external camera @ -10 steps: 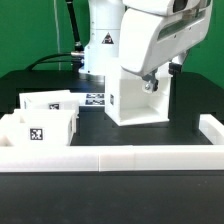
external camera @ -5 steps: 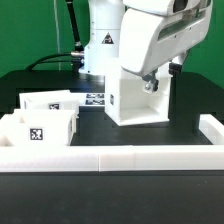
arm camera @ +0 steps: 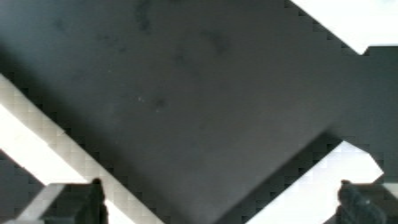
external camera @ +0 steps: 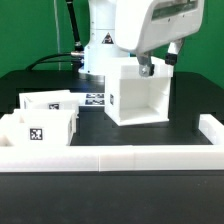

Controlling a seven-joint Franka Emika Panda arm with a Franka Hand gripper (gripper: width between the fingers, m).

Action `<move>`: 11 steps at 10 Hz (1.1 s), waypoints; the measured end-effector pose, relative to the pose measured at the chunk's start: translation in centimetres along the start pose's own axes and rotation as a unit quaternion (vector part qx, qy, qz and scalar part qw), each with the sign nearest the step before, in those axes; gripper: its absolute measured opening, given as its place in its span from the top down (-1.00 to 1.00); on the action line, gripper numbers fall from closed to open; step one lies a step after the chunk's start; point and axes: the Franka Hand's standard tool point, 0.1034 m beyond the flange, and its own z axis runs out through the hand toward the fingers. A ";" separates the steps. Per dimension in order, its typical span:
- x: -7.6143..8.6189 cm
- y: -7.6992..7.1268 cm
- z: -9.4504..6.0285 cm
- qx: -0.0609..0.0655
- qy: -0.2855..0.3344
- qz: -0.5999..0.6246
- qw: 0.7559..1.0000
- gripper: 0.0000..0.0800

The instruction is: Assemble drawer

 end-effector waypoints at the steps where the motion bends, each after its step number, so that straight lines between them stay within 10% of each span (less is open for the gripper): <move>1: 0.0 0.0 -0.2 0.005 0.002 0.038 0.999 -0.63; 6: 0.0 -0.7 -0.4 0.003 0.003 0.177 0.984 -0.63; 11: -3.3 -6.7 -2.0 -0.013 0.009 0.207 0.978 -0.63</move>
Offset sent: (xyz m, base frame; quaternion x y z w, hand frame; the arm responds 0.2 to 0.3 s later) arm 0.0000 0.0000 0.0000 0.0000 0.0000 0.1296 0.9916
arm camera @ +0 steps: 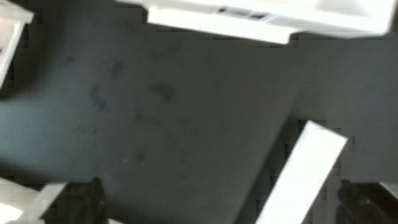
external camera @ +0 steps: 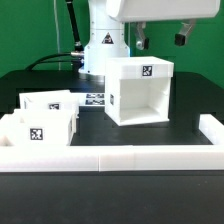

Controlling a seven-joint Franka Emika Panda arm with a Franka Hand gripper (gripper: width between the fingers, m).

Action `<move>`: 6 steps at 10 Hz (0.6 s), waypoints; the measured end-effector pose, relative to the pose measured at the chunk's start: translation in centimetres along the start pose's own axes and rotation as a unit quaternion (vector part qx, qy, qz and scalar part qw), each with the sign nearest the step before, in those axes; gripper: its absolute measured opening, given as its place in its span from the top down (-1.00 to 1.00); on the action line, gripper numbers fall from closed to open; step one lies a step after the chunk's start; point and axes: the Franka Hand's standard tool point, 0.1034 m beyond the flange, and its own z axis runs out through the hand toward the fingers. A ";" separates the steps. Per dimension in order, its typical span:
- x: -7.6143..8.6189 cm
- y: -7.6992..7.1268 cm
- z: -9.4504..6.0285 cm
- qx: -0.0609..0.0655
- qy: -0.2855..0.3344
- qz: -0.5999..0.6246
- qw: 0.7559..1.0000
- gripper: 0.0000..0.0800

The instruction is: Assemble drawer

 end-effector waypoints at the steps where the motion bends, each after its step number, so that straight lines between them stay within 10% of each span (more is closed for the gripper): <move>1: -0.1 0.1 0.1 0.001 -0.002 0.001 1.000 -0.63; 6: -2.6 -2.7 1.1 -0.007 0.014 0.020 1.000 -0.63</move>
Offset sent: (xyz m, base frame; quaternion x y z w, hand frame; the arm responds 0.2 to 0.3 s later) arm 0.0000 0.0000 0.0000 0.0000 0.0000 0.0000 1.0000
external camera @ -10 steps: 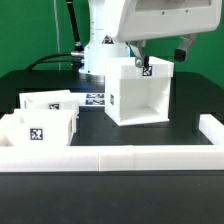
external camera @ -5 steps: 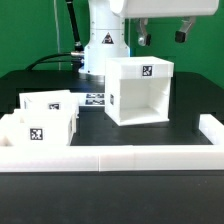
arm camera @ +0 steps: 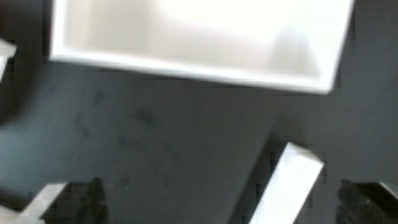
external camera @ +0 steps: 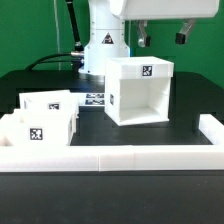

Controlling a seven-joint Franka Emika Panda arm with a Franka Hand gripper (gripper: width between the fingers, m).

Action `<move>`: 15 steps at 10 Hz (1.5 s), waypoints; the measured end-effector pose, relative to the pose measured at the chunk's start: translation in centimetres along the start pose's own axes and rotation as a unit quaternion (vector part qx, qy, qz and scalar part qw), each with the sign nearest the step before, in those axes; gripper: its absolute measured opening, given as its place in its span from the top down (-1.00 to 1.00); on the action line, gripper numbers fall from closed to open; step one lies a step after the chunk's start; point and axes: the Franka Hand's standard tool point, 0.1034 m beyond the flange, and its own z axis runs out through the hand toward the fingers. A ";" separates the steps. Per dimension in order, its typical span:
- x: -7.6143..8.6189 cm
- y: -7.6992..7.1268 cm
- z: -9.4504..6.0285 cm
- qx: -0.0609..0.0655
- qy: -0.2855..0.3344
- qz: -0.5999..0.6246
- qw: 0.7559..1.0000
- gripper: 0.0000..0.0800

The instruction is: Assemble drawer

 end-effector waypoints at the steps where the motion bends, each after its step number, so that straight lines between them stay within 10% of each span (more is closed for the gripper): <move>1: -1.0 -1.0 0.6 -0.003 0.009 -0.003 1.000 -0.63; 11: -4.9 -2.7 5.7 0.009 0.001 -0.007 1.000 -0.60; 15: -4.8 -2.8 5.7 0.008 0.003 -0.008 1.000 0.73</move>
Offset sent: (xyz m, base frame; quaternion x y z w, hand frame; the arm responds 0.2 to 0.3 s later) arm -0.0386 0.0104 -0.0258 0.0048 0.0411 -0.0004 0.9991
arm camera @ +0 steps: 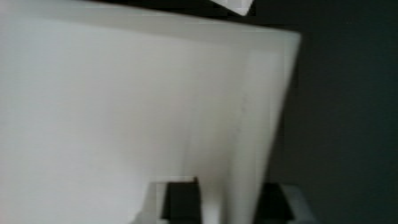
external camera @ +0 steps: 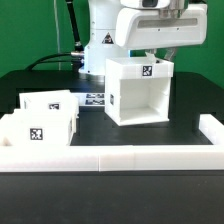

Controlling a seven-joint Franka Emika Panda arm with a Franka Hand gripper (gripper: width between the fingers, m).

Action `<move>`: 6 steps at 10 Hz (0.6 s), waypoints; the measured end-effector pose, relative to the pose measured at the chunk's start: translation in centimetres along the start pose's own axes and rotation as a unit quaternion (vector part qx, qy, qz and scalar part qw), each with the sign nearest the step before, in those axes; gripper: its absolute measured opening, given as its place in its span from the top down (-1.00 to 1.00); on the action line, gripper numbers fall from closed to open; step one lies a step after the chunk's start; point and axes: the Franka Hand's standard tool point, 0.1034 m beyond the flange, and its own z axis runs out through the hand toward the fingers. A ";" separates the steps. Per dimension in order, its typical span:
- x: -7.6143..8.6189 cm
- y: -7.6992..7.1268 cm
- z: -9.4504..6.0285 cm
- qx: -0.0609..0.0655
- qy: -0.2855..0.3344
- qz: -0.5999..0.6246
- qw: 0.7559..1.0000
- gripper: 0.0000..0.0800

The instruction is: Assemble drawer

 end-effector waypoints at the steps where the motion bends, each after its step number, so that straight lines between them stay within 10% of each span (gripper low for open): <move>1: 0.0 0.0 0.0 0.000 0.000 0.000 1.000 0.73; 6: 0.0 0.0 0.0 0.000 0.000 0.000 1.000 0.91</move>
Offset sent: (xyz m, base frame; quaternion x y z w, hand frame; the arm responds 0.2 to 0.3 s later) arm 0.0000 0.0000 0.0000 0.0000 0.0000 0.0000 1.0000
